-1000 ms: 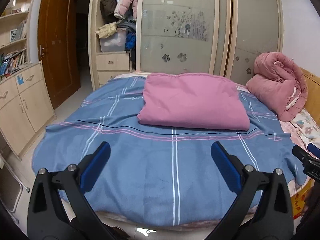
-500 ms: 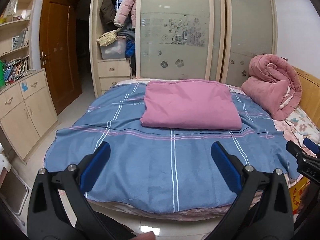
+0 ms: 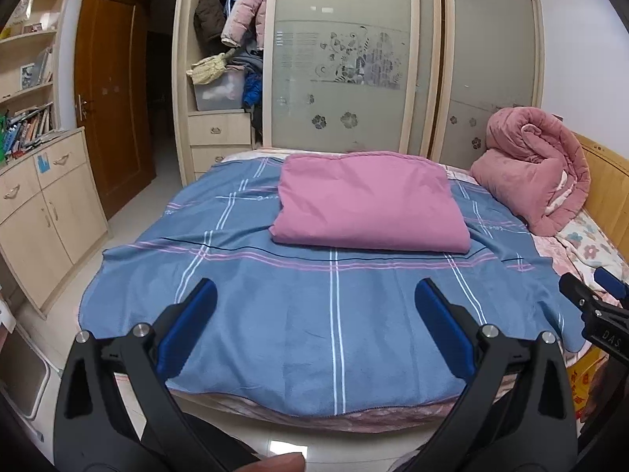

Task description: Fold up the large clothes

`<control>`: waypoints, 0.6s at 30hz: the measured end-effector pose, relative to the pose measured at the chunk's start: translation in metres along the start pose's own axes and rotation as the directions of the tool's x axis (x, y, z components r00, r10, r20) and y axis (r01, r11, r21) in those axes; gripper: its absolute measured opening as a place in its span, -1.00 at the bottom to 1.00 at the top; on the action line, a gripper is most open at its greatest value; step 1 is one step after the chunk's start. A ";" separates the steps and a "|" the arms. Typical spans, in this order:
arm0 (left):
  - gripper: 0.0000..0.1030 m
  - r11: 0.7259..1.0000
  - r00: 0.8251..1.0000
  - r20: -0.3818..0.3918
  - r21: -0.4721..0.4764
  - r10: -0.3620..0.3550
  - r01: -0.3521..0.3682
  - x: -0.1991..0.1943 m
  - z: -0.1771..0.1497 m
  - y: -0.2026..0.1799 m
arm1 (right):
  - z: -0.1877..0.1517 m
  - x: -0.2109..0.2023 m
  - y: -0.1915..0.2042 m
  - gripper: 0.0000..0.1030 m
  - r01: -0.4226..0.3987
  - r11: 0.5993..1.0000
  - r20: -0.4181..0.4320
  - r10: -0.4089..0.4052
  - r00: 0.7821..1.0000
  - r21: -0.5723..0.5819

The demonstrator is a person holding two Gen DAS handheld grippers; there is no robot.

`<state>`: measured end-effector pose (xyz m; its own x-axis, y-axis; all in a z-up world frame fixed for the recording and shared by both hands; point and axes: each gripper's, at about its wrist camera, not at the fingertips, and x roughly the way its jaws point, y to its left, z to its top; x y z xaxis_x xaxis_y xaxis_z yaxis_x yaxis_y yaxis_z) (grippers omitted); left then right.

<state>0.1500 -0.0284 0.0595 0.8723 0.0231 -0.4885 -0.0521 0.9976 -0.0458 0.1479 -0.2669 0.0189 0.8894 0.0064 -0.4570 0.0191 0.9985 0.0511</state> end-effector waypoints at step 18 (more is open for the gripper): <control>0.96 0.999 1.000 -0.004 -0.028 -0.027 0.026 0.014 0.002 0.005 | -0.001 0.007 0.006 0.97 -0.019 0.999 -0.004 0.019 1.000 -0.026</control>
<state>0.1629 -0.0227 0.0539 0.8714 -0.0036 -0.4906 -0.0428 0.9956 -0.0833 0.1540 -0.2607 0.0149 0.8877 0.0256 -0.4597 -0.0099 0.9993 0.0366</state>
